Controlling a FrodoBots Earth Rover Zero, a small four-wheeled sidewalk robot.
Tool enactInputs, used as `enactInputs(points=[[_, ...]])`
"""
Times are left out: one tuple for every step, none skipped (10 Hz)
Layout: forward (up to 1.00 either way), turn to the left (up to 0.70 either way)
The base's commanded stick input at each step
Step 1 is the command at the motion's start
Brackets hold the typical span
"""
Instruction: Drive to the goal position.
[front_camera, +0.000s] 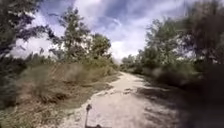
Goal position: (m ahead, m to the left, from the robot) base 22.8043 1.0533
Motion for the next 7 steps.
enactInputs(points=[[0.99, 0.00], [0.99, 0.00], [0.99, 0.00], [0.99, 0.00], [0.99, 0.00], [0.99, -0.12], [0.99, -0.40]])
